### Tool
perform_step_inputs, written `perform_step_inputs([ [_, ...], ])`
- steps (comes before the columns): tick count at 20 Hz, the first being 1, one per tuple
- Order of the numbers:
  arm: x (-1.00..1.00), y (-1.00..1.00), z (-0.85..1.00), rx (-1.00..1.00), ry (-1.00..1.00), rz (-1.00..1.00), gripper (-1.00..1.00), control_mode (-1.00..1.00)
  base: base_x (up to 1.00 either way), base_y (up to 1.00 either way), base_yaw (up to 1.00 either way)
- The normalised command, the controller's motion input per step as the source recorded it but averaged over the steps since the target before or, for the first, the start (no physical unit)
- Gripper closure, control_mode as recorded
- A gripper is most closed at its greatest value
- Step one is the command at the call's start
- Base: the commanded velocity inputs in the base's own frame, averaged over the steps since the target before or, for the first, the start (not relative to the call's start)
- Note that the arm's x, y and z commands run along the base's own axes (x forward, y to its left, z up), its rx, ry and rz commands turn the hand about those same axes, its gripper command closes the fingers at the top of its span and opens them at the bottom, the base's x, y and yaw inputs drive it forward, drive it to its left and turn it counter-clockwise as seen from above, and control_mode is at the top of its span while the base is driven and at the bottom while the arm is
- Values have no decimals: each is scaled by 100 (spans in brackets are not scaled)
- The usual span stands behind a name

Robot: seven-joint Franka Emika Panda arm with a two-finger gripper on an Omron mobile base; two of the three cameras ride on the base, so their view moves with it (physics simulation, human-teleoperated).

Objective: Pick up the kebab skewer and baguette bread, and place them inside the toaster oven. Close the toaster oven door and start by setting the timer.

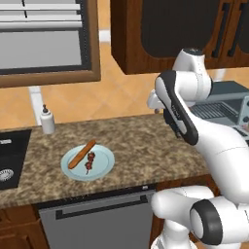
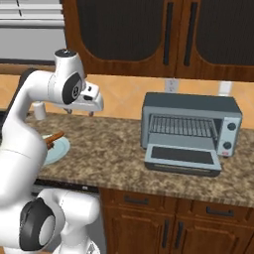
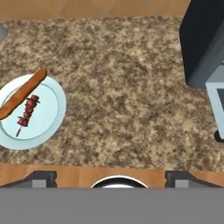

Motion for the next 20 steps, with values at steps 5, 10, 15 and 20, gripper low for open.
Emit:
perform_step_inputs([
  [5,0,0,0,0,0,0,-100,100,37,-32,0],
  [10,0,0,0,0,0,0,-100,100,52,-41,0],
  [15,0,0,0,0,0,0,-100,100,29,-40,-1],
  [20,0,0,0,0,0,0,-100,100,44,-5,0],
])
